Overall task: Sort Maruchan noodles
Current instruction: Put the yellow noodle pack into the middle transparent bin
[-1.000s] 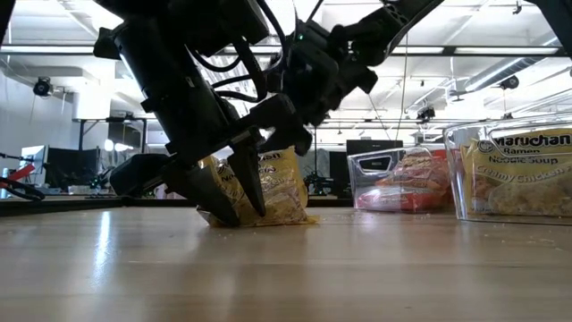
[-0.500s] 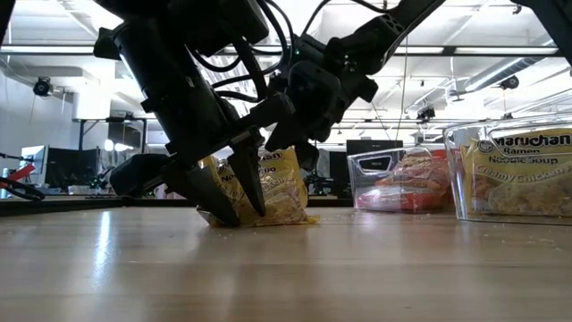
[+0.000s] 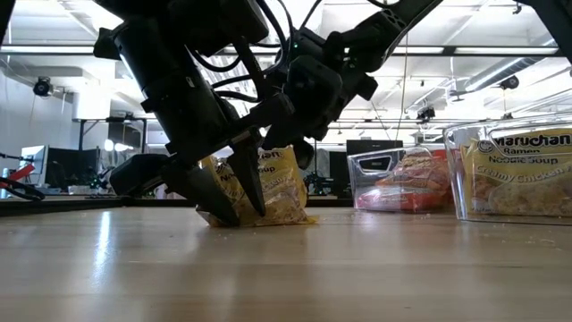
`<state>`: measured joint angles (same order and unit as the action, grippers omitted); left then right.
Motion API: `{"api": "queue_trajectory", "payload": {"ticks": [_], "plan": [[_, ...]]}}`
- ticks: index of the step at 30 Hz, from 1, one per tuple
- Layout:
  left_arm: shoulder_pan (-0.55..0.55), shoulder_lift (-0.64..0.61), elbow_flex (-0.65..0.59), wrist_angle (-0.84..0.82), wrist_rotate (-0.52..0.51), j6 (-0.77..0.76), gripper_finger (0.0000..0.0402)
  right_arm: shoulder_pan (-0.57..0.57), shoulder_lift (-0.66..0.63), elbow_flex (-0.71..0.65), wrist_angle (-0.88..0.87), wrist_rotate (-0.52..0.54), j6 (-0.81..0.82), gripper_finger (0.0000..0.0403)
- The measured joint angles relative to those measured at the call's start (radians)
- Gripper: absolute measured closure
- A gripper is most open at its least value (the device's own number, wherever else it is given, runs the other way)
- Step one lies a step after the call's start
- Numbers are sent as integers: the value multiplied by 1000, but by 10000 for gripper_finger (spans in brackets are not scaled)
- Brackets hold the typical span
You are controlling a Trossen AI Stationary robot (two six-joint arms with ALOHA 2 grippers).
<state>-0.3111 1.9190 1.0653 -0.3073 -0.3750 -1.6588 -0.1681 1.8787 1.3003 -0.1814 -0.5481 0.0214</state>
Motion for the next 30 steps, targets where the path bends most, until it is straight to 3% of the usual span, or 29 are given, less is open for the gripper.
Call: {"api": "queue_trajectory", "payload": {"ticks": [30], "plan": [[0, 0, 0, -2, 0, 27, 271, 20, 62, 0, 12, -10, 58, 195]]}}
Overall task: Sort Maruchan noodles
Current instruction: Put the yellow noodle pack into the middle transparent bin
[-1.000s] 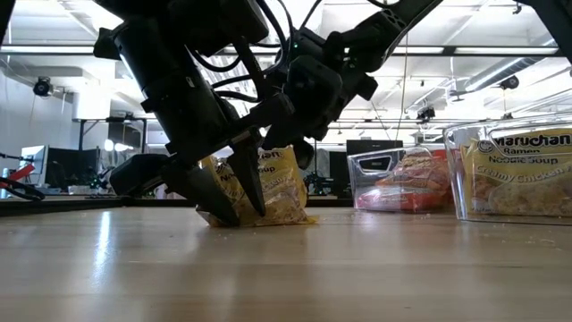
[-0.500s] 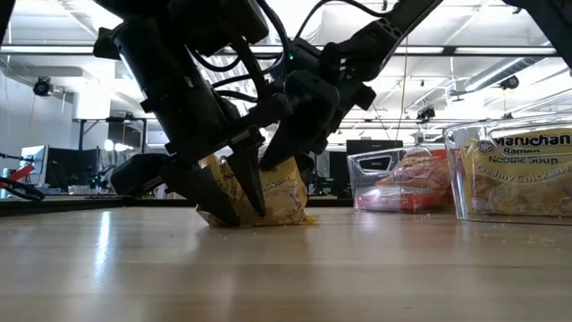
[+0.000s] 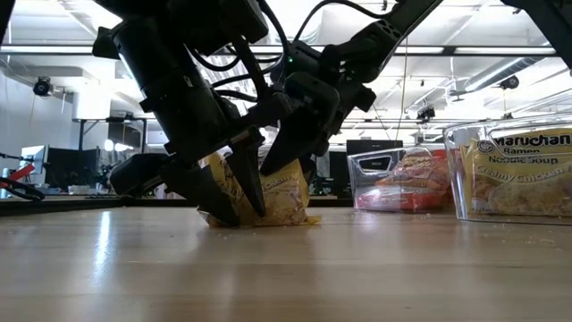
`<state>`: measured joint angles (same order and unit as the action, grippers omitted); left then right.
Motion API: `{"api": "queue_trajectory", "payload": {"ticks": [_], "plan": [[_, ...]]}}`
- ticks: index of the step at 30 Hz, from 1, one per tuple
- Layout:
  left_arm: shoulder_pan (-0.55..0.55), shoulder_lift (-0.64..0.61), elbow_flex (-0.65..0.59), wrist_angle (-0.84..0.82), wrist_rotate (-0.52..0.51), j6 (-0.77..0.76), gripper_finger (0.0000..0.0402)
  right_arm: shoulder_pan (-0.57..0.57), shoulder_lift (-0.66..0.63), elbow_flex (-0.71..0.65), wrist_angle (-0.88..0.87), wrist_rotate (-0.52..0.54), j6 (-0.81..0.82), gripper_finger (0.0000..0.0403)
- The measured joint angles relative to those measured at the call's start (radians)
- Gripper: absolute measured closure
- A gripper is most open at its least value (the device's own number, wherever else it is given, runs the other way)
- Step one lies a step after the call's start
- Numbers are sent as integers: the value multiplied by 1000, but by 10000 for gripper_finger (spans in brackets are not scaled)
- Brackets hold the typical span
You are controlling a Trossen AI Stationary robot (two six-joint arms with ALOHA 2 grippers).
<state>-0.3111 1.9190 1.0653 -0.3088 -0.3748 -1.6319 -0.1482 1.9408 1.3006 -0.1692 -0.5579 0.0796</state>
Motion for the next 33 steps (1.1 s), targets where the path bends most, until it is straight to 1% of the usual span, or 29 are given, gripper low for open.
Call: {"api": "queue_trajectory", "payload": {"ticks": [10, 15, 20, 24, 29, 33], "plan": [[0, -4, 0, 10, 0, 0, 271, 0, -1, 0, -13, -9, 23, 213], [-1, -4, 0, 26, 4, 0, 271, 0, -2, 0, -16, -44, 27, 240], [-3, -7, -1, 41, 9, -1, 271, 0, -2, 0, -16, -49, 29, 270], [-5, -13, 3, 42, 9, -1, 271, 0, -3, 0, -20, -50, 36, 282], [-7, -14, 49, 9, -12, 39, 271, -5, -5, 0, -44, -58, 33, 285], [-9, -18, 113, -81, -49, 56, 271, -18, -11, 0, -70, -63, 24, 285]]}}
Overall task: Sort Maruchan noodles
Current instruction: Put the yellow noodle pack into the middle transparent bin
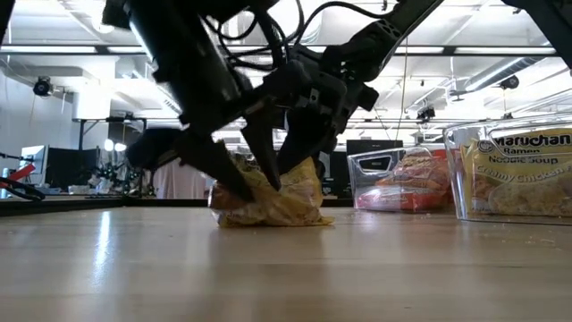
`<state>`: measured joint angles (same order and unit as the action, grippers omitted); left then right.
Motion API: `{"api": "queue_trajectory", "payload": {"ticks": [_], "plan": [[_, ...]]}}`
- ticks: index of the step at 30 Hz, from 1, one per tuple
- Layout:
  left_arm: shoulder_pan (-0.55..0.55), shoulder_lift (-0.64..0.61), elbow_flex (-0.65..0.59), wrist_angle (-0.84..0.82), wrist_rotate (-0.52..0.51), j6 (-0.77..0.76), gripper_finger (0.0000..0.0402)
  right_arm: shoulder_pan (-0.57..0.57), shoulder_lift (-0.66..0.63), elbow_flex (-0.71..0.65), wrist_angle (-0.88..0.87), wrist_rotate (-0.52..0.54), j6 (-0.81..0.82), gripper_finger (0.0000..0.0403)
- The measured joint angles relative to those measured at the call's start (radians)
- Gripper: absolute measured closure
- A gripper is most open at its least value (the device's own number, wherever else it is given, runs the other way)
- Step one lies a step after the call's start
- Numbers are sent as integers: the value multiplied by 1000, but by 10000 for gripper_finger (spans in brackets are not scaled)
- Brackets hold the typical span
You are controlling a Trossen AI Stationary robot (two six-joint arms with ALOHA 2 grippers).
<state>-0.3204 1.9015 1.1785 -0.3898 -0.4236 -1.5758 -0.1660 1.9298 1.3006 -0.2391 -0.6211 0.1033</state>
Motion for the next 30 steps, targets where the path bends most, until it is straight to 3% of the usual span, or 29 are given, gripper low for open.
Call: {"api": "queue_trajectory", "payload": {"ticks": [7, 12, 20, 26, 30], "plan": [[-1, -2, 138, -204, -58, 43, 271, -31, -34, -2, -90, 12, -59, 286], [-6, -3, 169, -257, -96, 39, 271, -57, -60, -2, -155, 23, -79, 286], [-24, -30, 132, -257, -86, 19, 271, -106, -122, -2, -215, 26, -93, 286], [-32, -118, 51, -272, -84, 19, 271, -139, -224, -2, -347, 191, -124, 287], [-32, -187, -28, -270, -85, 11, 271, -142, -309, -2, -422, 215, -111, 287]]}}
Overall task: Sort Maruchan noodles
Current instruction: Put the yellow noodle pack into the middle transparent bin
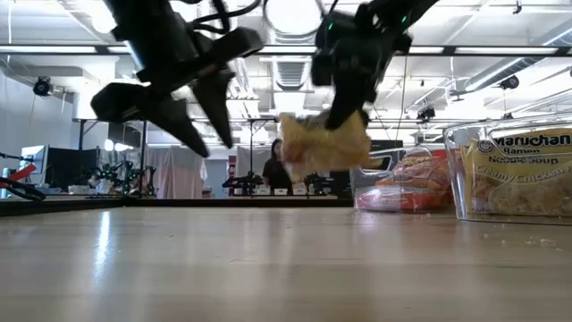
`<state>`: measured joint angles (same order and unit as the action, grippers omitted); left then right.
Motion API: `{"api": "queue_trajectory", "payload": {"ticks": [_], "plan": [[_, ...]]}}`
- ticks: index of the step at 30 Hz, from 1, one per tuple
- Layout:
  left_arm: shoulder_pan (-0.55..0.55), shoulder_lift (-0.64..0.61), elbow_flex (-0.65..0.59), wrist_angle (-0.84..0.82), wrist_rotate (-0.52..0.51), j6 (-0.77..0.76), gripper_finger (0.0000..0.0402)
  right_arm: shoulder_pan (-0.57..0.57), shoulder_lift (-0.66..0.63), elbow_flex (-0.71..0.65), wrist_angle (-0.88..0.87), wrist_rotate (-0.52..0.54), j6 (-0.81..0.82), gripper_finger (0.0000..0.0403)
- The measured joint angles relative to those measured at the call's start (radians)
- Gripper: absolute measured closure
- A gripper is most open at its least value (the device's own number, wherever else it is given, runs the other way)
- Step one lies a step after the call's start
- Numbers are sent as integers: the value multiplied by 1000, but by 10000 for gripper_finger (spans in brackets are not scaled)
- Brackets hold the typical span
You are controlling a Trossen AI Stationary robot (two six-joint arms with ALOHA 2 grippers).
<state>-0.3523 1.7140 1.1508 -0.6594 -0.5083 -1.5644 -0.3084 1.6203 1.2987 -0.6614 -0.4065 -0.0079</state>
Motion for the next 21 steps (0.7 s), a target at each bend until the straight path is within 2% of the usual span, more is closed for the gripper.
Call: {"api": "queue_trajectory", "payload": {"ticks": [9, 15, 21], "plan": [[0, -111, -163, 30, -5, -45, 271, 37, -244, 0, -130, 64, 168, 287], [0, -154, -249, 49, -32, -78, 271, 151, -384, 0, -268, 223, 332, 287], [1, -196, -328, 156, -74, -68, 271, 302, -487, -5, -397, 394, 510, 287]]}}
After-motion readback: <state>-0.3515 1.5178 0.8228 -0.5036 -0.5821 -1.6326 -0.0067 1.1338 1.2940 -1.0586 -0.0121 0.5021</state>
